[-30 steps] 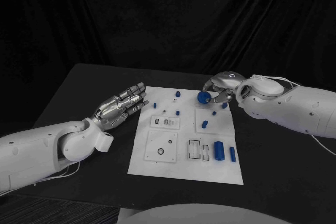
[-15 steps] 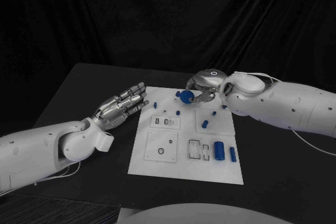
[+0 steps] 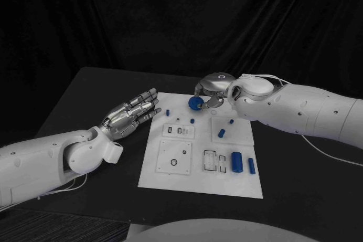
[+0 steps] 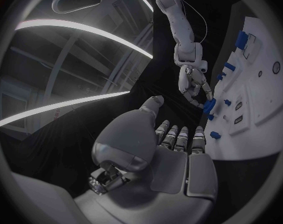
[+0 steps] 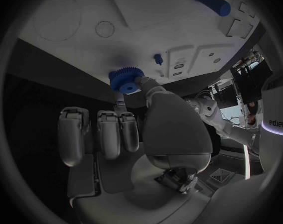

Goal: Assemble the parts on the task board

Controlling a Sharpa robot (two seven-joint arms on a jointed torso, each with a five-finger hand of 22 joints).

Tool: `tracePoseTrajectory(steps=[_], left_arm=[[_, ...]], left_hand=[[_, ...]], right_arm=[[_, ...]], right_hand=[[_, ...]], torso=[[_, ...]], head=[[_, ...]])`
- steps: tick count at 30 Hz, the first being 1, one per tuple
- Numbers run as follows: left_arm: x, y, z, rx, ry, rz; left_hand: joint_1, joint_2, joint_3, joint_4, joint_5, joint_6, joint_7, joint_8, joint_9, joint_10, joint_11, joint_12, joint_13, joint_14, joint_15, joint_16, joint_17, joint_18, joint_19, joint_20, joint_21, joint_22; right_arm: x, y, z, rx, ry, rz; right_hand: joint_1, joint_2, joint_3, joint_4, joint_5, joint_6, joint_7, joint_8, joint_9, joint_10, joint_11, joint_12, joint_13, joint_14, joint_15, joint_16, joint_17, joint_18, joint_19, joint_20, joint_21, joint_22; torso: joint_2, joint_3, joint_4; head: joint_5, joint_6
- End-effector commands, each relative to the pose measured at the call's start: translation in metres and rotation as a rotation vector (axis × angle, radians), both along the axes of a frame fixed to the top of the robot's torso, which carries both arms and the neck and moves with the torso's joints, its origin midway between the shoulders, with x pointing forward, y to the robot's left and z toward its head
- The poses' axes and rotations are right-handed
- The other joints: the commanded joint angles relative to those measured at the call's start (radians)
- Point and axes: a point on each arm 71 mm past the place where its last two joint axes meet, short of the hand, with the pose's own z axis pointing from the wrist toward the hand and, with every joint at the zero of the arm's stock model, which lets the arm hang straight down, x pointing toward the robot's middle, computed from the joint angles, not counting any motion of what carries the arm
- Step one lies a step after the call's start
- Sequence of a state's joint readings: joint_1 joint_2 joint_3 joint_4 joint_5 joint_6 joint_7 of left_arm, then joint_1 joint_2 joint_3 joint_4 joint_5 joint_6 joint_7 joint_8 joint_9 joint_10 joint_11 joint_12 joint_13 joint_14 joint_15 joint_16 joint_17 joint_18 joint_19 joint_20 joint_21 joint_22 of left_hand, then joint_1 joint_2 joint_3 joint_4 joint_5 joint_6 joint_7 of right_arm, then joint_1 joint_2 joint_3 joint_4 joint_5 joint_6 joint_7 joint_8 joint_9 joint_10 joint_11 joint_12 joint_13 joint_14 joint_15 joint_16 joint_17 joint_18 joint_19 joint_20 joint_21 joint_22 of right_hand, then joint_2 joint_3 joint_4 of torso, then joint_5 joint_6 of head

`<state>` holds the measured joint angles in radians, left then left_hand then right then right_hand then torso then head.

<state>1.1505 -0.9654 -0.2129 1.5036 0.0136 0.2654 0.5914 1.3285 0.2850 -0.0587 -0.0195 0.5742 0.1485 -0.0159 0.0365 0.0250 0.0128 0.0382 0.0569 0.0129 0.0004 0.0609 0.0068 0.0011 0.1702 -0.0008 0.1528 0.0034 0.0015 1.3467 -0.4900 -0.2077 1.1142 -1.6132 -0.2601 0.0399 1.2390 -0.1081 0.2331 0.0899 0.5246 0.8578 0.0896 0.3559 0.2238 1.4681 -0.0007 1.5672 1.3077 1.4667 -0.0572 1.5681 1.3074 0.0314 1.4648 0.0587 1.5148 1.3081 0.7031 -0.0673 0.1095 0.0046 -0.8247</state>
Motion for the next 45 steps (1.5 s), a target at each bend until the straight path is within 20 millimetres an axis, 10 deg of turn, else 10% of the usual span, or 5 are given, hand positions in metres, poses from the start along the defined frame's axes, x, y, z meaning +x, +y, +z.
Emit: tracePoseTrajectory(steps=[1, 26, 42, 45], left_arm=[[0.0, -0.002, 0.002, -0.012, -0.008, -0.005], [0.002, -0.007, 0.001, -0.022, -0.009, -0.023], [0.004, -0.009, 0.0, -0.023, -0.01, -0.025], [0.004, -0.009, 0.0, -0.023, -0.01, -0.026]], left_hand=[[-0.01, -0.001, 0.0, -0.008, 0.003, -0.004, -0.003, 0.006, 0.0, 0.0, 0.007, 0.004, 0.002, 0.0, 0.007, -0.007, -0.001, -0.009, 0.001, 0.006, -0.003, -0.002], [-0.011, -0.002, 0.001, -0.01, 0.003, -0.005, -0.004, 0.006, 0.0, 0.0, 0.009, 0.004, 0.002, 0.0, 0.007, -0.007, -0.001, -0.009, 0.001, 0.006, -0.003, -0.002], [-0.012, -0.003, 0.001, -0.011, 0.002, -0.006, -0.004, 0.006, 0.0, 0.0, 0.009, 0.003, 0.001, 0.0, 0.007, -0.007, -0.001, -0.008, 0.001, 0.006, -0.003, -0.002], [-0.012, -0.003, 0.001, -0.011, 0.002, -0.006, -0.004, 0.006, 0.0, 0.0, 0.009, 0.003, 0.001, 0.0, 0.007, -0.007, -0.001, -0.008, 0.001, 0.006, -0.003, -0.002]], right_arm=[[0.001, 0.003, -0.002, -0.017, 0.013, 0.005], [0.005, 0.016, -0.014, -0.046, 0.05, 0.0], [0.002, 0.025, -0.015, -0.043, 0.054, 0.021], [0.002, 0.026, -0.015, -0.044, 0.055, 0.022]], right_hand=[[0.001, 0.009, 0.007, -0.002, -0.008, -0.009, 0.002, -0.007, 0.286, 0.103, 0.008, 0.004, 0.263, 0.104, 0.006, 0.003, 0.263, -0.012, 0.061, 0.0, -0.002, 0.227], [-0.013, -0.004, 0.035, 0.003, -0.049, -0.057, 0.016, -0.133, 0.207, 0.103, 0.018, 0.004, 0.263, 0.104, 0.016, 0.003, 0.263, -0.006, 0.046, 0.011, -0.024, 0.217], [-0.013, -0.002, 0.043, 0.001, -0.056, -0.073, 0.006, -0.171, 0.179, 0.103, 0.01, 0.004, 0.263, 0.104, 0.011, 0.003, 0.263, -0.004, 0.041, 0.008, -0.032, 0.214], [-0.012, -0.001, 0.045, -0.004, -0.061, -0.121, -0.005, -0.218, 0.147, 0.103, 0.002, 0.004, 0.263, 0.104, 0.005, 0.003, 0.263, -0.007, 0.049, 0.003, -0.023, 0.221]], torso=[[0.0, 0.0007, -0.0014], [-0.002, 0.0017, -0.0006], [-0.002, -0.0003, -0.004], [-0.002, -0.0002, -0.0028]], head=[[0.0, -0.001], [0.002, -0.008], [0.005, -0.009], [0.005, -0.01]])
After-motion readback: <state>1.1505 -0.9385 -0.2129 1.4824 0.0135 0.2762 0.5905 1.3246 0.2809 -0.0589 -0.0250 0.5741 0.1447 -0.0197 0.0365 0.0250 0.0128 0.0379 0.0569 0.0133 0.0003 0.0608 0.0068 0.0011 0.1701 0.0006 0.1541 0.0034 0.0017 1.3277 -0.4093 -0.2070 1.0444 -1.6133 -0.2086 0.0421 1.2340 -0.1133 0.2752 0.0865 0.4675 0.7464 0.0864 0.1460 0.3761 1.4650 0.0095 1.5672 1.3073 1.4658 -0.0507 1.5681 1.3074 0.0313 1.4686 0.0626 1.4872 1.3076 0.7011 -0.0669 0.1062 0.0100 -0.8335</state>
